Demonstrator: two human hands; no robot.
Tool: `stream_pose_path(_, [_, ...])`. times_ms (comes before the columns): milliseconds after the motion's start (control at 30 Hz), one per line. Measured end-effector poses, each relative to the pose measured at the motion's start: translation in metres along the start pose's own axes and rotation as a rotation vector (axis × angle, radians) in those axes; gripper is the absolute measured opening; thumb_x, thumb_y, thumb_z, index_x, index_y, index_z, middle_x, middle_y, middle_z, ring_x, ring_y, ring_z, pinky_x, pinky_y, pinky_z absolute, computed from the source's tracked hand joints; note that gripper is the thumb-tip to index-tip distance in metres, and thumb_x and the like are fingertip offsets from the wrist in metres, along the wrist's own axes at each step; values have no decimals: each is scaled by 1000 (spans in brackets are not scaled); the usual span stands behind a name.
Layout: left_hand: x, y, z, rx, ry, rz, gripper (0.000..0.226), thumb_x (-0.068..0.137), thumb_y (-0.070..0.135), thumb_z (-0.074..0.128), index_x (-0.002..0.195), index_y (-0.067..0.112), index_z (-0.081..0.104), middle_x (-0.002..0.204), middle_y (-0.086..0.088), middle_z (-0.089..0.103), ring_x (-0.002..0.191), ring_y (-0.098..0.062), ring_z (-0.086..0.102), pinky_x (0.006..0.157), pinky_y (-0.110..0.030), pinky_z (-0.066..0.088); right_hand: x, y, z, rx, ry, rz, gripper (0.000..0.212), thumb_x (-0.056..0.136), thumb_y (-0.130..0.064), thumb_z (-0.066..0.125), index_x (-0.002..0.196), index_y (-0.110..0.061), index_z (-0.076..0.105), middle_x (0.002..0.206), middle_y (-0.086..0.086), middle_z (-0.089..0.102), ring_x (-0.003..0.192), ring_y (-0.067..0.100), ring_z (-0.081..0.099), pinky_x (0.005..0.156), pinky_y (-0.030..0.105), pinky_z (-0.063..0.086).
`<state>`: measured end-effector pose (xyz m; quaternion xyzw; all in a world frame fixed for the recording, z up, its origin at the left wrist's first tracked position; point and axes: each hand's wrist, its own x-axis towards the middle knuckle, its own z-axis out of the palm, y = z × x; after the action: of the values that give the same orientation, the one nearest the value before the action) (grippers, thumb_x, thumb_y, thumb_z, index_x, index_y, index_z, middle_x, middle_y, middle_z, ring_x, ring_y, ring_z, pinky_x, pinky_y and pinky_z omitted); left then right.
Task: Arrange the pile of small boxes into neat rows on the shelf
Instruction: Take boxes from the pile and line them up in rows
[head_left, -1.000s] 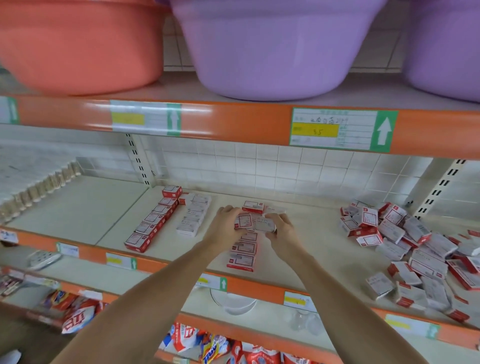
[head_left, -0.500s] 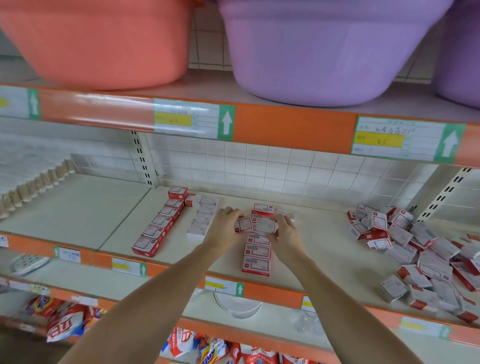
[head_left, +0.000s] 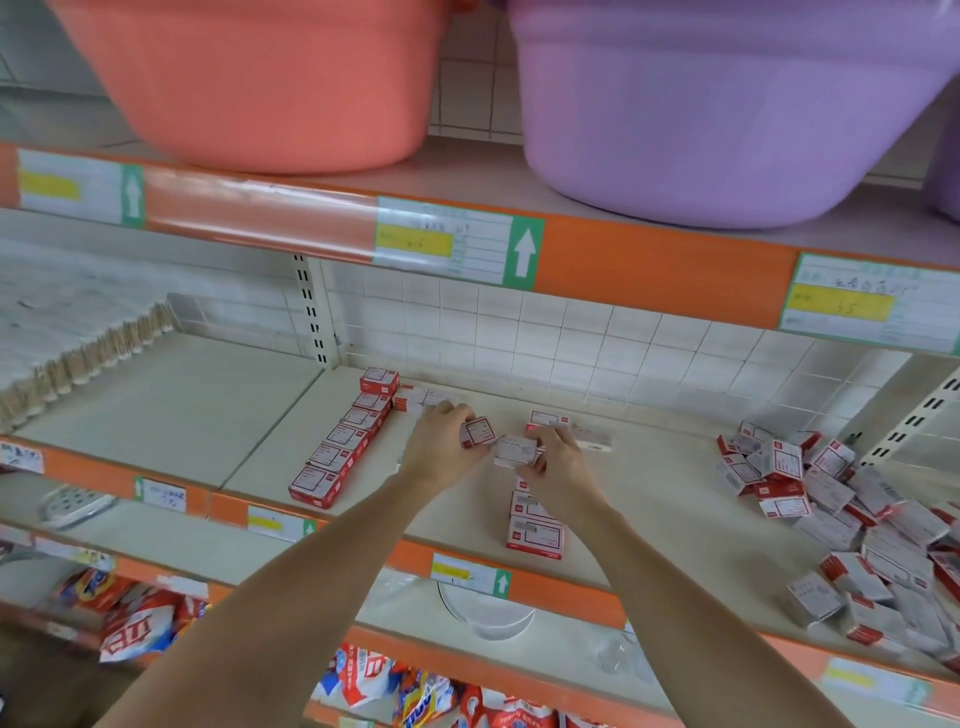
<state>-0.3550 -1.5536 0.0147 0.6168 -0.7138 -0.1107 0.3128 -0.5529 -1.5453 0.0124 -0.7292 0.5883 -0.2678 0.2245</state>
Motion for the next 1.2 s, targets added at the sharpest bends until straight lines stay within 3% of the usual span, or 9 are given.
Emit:
stream_pose_path(167, [4, -29, -27, 84, 34, -62, 46, 78, 44, 78, 111, 15, 64, 109, -4, 61, 105, -24, 52, 83, -36, 48, -1, -28, 21, -59, -104, -82, 37, 81, -18, 73, 114, -16, 56, 114, 0, 50, 100, 16, 48, 73, 16, 36])
stream_pose_path(300, [5, -51, -44, 68, 53, -137, 48, 77, 46, 78, 111, 15, 64, 111, -1, 62, 109, -25, 52, 87, -40, 49, -7, -52, 41, -77, -122, -150, 36, 78, -26, 75, 109, -19, 59, 106, -2, 53, 89, 17, 56, 75, 31, 47])
stream_pose_path(433, [-2, -63, -57, 56, 57, -158, 53, 78, 45, 76, 123, 19, 62, 116, 1, 63, 111, -22, 55, 89, -39, 51, -19, -65, 63, -101, -145, -198, 40, 77, -33, 76, 111, -22, 59, 105, -4, 54, 77, 13, 57, 73, 31, 51])
stream_pose_path(700, [-12, -76, -72, 108, 11, -178, 37, 76, 49, 75, 95, 21, 61, 100, 2, 63, 95, -21, 55, 78, -40, 52, -28, -82, 86, -163, -156, -157, 47, 82, -41, 71, 120, -20, 55, 110, -2, 56, 90, 19, 60, 80, 34, 51])
stream_pose_path(833, [-14, -83, -75, 101, 1, -153, 39, 76, 51, 76, 96, 21, 61, 99, 0, 63, 94, -21, 57, 78, -40, 52, -28, -89, 93, -245, -131, -152, 44, 88, -40, 66, 124, -19, 52, 119, 1, 49, 102, 22, 57, 76, 32, 49])
stream_pose_path(1033, [-16, -89, -79, 125, -14, -134, 37, 80, 47, 73, 101, 19, 63, 100, 0, 61, 96, -20, 54, 81, -39, 51, -30, -94, 97, -287, -100, -124, 44, 90, -37, 64, 127, -18, 50, 122, 3, 43, 102, 24, 56, 71, 31, 48])
stream_pose_path(1200, [-15, -90, -77, 47, -38, -132, 29, 77, 43, 77, 86, 25, 58, 94, 2, 61, 90, -20, 57, 77, -40, 53, -27, -96, 98, -275, -93, -80, 44, 92, -31, 64, 130, -17, 48, 124, 4, 42, 103, 25, 57, 74, 32, 49])
